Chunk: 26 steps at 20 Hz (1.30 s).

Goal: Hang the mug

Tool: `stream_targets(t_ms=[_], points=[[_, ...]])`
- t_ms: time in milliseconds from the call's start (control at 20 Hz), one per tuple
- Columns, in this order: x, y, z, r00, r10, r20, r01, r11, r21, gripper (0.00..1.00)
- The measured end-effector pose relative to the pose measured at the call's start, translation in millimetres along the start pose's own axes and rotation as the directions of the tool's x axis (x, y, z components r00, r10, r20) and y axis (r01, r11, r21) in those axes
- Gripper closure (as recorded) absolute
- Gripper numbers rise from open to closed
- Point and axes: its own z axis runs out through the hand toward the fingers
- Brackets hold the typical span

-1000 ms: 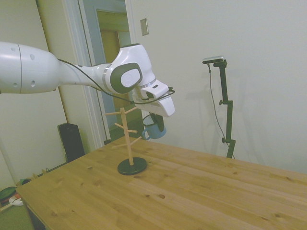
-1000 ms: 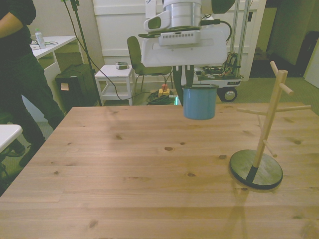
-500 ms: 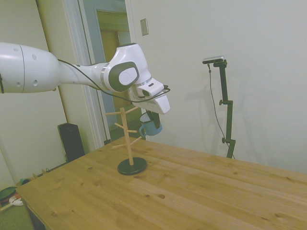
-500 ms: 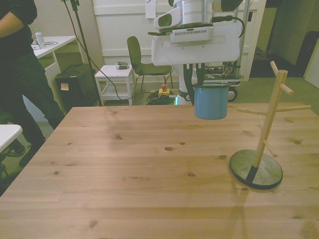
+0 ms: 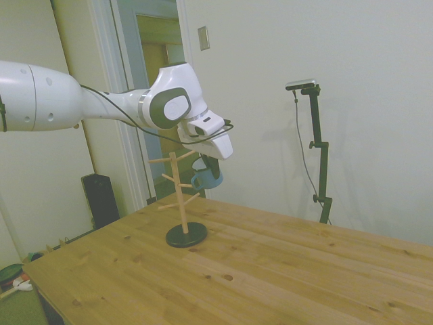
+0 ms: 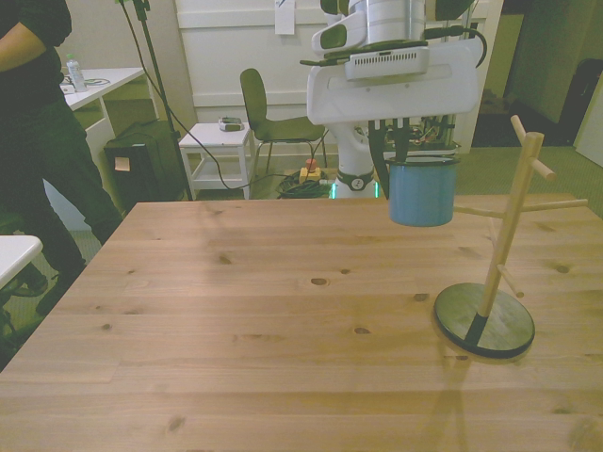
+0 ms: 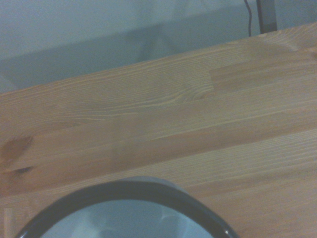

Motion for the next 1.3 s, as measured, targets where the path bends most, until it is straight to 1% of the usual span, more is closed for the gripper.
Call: stream_targets(t_ms=[450, 800, 1100, 1300], points=[[-7.8, -12.9, 11.8, 1.0, 0.013, 0.003, -0.013, 1.0, 0.008, 1.0], [-4.3, -18.6, 32.8, 1.0, 0.024, 0.006, -0.024, 1.0, 0.0, 1.0], [-16.1, -32.5, 28.6, 1.0, 0.013, 0.009, -0.013, 1.0, 0.015, 1.0], [-27.0, -40.9, 32.9, 1.0, 0.007, 0.018, -0.007, 1.0, 0.013, 1.0]])
